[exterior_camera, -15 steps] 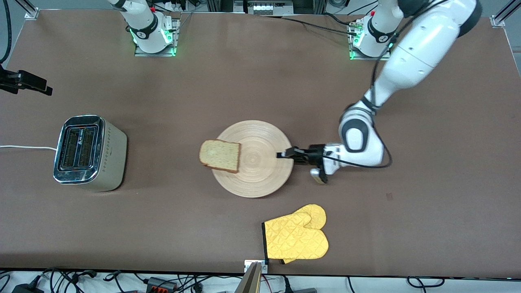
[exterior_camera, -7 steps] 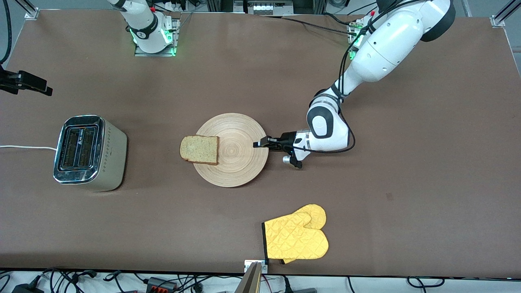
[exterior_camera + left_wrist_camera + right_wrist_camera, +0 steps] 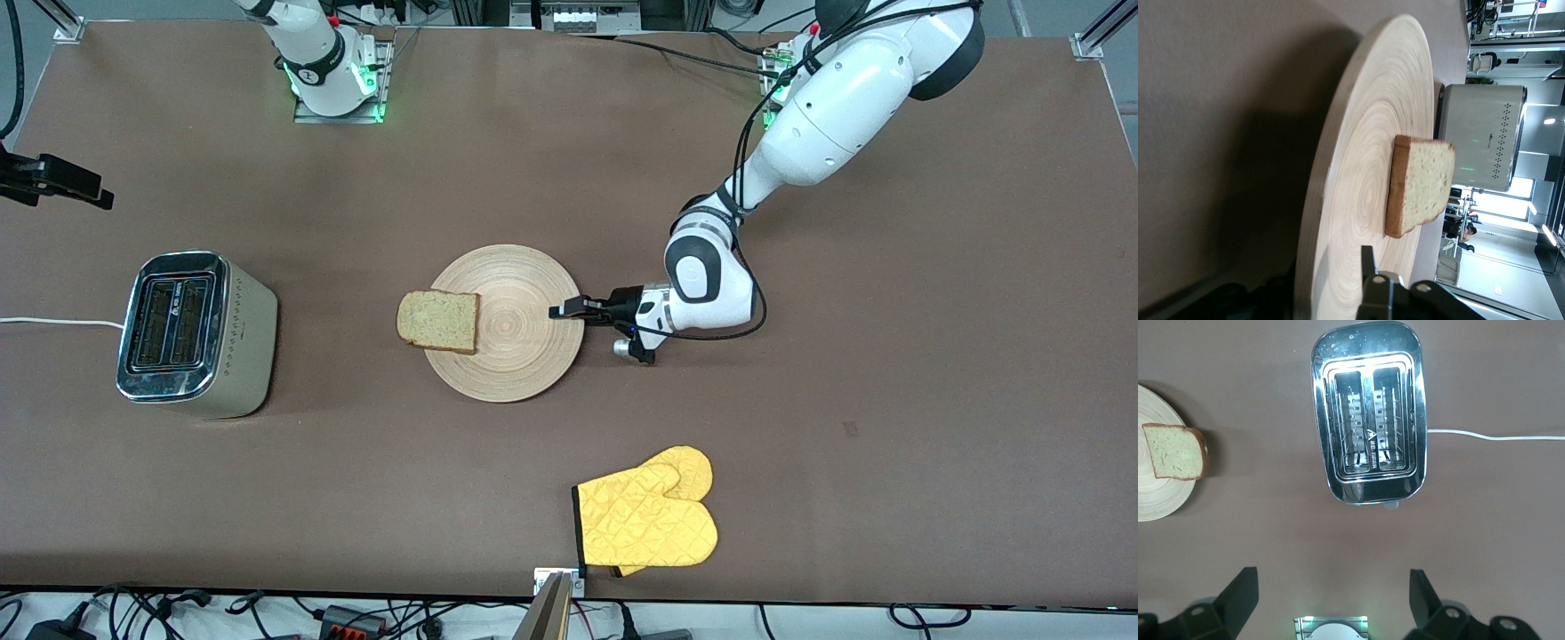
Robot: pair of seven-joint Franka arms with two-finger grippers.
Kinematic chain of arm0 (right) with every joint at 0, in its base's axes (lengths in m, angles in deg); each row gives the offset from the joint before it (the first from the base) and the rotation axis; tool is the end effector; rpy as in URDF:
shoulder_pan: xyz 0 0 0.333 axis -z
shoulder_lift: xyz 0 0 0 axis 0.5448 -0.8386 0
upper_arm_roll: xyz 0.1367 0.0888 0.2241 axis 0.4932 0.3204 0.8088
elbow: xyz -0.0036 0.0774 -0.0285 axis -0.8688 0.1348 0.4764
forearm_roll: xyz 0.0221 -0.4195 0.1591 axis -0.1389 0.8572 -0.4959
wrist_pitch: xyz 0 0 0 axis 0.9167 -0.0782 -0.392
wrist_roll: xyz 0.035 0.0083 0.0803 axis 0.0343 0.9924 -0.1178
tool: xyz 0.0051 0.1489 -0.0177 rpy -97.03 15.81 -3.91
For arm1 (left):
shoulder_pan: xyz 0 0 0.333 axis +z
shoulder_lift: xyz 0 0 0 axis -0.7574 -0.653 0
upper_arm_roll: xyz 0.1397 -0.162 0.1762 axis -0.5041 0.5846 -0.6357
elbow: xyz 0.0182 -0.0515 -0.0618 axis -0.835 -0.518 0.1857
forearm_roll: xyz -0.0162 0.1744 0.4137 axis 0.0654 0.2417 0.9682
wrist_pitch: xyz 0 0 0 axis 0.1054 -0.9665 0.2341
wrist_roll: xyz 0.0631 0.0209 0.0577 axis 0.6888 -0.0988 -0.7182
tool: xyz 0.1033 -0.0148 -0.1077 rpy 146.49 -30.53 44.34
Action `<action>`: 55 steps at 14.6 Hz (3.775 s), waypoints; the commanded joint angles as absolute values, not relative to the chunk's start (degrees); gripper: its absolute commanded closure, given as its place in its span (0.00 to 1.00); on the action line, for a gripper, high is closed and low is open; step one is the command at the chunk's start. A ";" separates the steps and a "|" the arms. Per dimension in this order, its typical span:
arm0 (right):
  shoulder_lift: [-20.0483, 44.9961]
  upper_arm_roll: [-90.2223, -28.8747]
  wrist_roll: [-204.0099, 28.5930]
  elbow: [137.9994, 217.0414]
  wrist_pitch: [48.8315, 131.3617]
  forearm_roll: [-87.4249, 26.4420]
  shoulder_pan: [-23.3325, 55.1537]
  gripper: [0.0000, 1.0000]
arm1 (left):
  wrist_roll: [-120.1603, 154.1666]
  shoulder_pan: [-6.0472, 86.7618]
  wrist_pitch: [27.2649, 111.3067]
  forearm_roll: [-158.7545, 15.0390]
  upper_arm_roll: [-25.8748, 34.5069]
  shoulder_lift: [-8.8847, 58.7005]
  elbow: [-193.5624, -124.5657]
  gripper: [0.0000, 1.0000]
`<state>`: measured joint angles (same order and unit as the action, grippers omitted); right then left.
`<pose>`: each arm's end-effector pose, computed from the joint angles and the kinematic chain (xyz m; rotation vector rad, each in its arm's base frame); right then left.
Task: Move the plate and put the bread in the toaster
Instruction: 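Slide the plate with the left gripper toward the toaster, then release the plate and withdraw the left gripper while the right gripper reaches out, then move the right gripper to the bread slice on the plate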
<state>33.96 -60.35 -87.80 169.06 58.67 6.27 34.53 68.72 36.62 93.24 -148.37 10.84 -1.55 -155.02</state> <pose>0.5967 -0.0802 0.5100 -3.1168 0.0722 0.2281 0.5355 -0.4450 0.0231 2.0013 0.0730 -0.0895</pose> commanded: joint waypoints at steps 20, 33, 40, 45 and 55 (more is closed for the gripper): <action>23.65 -59.20 -86.81 168.06 51.73 -2.21 34.94 0.00 | 48.88 63.92 33.60 -62.12 11.30 12.00 -133.35 0.00; 34.00 -58.93 -82.33 201.00 89.58 -12.72 22.65 0.00 | 24.90 46.68 47.01 -61.46 -14.98 46.28 -152.30 0.00; 27.25 -58.85 -90.99 207.26 104.28 -29.02 22.72 0.00 | 23.98 47.74 49.95 -61.46 -13.75 51.14 -156.30 0.00; 21.71 -58.93 -105.09 207.17 110.17 -39.88 22.29 0.00 | 23.89 47.74 49.68 -61.46 -13.66 51.06 -155.59 0.00; 13.71 -58.85 -127.90 206.47 114.14 -63.05 18.51 0.00 | 23.89 47.83 48.19 -61.55 -14.10 50.97 -155.68 0.00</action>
